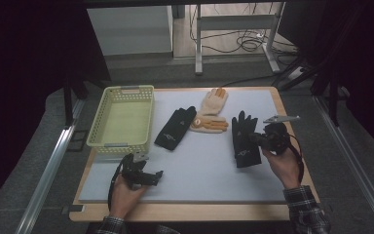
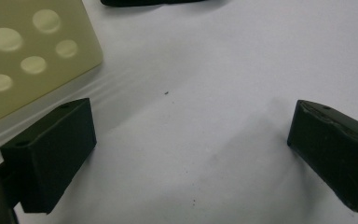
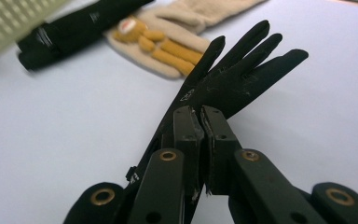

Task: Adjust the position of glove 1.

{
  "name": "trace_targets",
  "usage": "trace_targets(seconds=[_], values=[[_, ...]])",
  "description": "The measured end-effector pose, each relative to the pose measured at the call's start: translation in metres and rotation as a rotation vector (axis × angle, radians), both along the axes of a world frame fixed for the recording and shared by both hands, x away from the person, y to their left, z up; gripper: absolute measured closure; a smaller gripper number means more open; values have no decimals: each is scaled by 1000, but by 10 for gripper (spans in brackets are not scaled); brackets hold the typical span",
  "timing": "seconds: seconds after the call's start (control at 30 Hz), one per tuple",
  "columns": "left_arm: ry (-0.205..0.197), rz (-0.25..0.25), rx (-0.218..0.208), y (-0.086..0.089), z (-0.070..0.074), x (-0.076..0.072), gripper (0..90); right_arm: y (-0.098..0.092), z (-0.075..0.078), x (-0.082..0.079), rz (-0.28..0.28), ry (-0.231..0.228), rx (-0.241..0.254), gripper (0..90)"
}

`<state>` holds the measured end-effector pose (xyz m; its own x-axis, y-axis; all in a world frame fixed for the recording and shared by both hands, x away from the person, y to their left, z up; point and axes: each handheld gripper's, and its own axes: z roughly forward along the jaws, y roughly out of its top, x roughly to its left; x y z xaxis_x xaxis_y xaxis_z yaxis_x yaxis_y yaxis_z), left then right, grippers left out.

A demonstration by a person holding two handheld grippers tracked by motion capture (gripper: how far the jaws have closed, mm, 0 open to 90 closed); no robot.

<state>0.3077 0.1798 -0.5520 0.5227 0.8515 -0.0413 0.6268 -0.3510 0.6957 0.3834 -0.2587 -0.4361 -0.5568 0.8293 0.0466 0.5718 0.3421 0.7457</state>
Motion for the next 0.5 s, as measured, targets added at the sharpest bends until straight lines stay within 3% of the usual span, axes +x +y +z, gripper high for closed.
trace_targets(seconds=[0.03, 0.1, 0.3, 0.5], values=[[0, 0, 0, 0, 0, 0, 14, 2, 1, -6, 1, -3, -40, 845], [-1, 0, 1, 0, 0, 0, 14, 4, -2, -10, 12, 8, -55, 844], [0, 3, -4, 0, 0, 0, 14, 22, -19, -12, 60, 46, -71, 841], [0, 0, -1, 0, 0, 0, 14, 48, -18, -16, 116, 40, -68, 838]])
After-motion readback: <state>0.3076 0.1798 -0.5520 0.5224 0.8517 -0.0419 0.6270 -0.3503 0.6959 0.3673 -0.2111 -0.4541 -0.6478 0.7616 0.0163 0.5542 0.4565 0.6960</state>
